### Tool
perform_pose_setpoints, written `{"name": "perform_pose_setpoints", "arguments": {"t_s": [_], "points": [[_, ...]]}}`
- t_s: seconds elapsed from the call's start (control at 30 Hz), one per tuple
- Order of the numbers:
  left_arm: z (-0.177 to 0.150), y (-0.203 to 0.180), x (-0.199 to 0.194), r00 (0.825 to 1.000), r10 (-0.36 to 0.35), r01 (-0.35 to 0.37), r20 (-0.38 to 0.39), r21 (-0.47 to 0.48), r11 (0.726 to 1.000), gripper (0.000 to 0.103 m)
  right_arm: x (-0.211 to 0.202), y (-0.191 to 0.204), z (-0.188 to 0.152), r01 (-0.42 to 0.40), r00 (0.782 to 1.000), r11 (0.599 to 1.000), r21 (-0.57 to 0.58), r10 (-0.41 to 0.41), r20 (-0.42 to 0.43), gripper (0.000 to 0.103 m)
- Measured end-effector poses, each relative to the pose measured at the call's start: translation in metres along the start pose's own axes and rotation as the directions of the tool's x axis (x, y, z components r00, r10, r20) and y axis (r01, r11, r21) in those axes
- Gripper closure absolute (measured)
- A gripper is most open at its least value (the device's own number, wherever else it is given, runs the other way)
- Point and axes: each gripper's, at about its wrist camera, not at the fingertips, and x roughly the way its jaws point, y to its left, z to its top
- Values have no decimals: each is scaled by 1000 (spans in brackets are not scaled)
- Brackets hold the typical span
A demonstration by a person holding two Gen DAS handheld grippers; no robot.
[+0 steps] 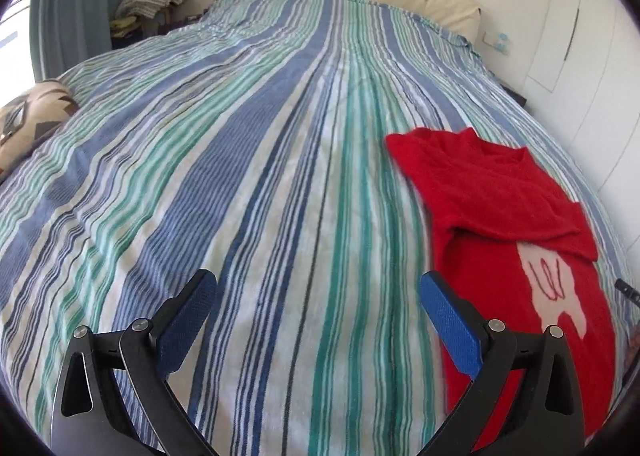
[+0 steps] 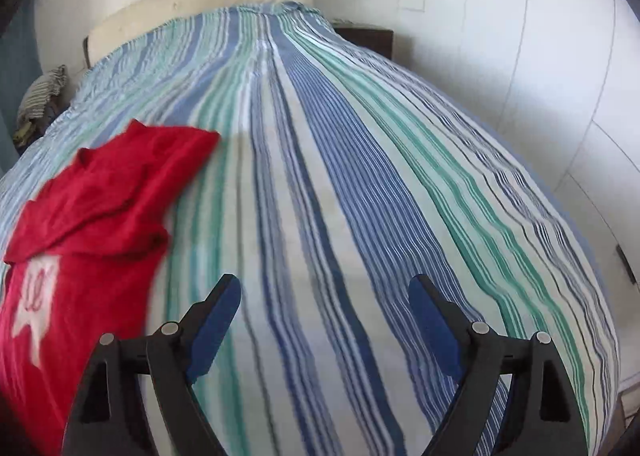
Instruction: Fold small clothes
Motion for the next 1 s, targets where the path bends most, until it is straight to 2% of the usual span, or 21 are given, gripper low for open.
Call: {"name": "perform_pose_setpoints", "arguments": {"t_s": [0.07, 0.13, 0.23, 0.3, 0.4, 0.5, 0.53, 0.57, 0.6, 0.63, 0.67, 0.73, 0.83, 0.87, 0.93, 0.97, 1.0], "points": [[1, -12, 5, 999, -30, 31, -18, 49, 998, 2, 12, -12, -14, -25, 999, 999, 44, 26, -33, 16], [0, -24, 8, 996, -81, 85, -41, 98, 992, 2, 17, -13, -20, -52, 999, 998, 45, 52, -9, 7], [-4, -42, 12, 984, -170, 177, -61, 149, 973, 2, 23, -3, -17, -20, 999, 1000, -4, 19, -28, 1], [-3, -54, 21, 977, -198, 208, -78, 164, 964, 2, 27, 1, -17, -2, 1000, 1000, -26, 1, -31, 0], [1, -78, 38, 983, -162, 179, -90, 237, 955, 2, 28, 0, -17, -10, 1000, 1000, -17, 10, -22, 0], [11, -103, 60, 998, -41, 55, -50, 333, 941, 2, 25, -2, -20, -19, 1000, 1000, -10, 19, -17, 0], [14, -107, 68, 999, 24, -15, -23, 350, 937, 7, 25, -3, -21, -19, 1000, 1000, -10, 19, -17, 0], [18, -109, 77, 995, 97, -91, 1, 354, 931, 19, 25, -3, -22, -19, 1000, 1000, -10, 19, -17, 0], [20, -105, 85, 987, 158, -152, 12, 346, 926, 66, 25, -3, -21, -19, 1000, 1000, -10, 18, -17, 0], [20, -95, 89, 990, 138, -126, -15, 305, 944, 78, 25, -3, -22, -20, 1000, 1000, -10, 20, -17, 0], [17, -88, 88, 992, 128, -120, -13, 259, 958, 81, 25, -3, -21, -20, 1000, 1000, -9, 20, -17, 0], [8, -82, 81, 992, 129, -128, 15, 239, 963, 87, 26, -3, -23, -23, 1000, 1000, -7, 23, -14, 0], [5, -77, 78, 993, 119, -118, 10, 219, 969, 86, 26, -5, -24, -30, 1000, 1000, -1, 30, -8, 0], [6, -73, 76, 994, 106, -104, 2, 196, 975, 79, 26, -6, -25, -29, 1000, 1000, -2, 29, -8, 0], [7, -64, 73, 996, 83, -80, -17, 140, 987, 54, 26, -5, -25, -28, 1000, 1000, -3, 28, -8, 0], [6, -58, 68, 996, 84, -81, -23, 115, 990, 36, 26, -6, -25, -29, 1000, 1000, -2, 29, -8, 0], [4, -51, 60, 997, 79, -76, -27, 91, 993, 24, 26, -6, -25, -31, 1000, 1000, 0, 31, -8, 0]]}}
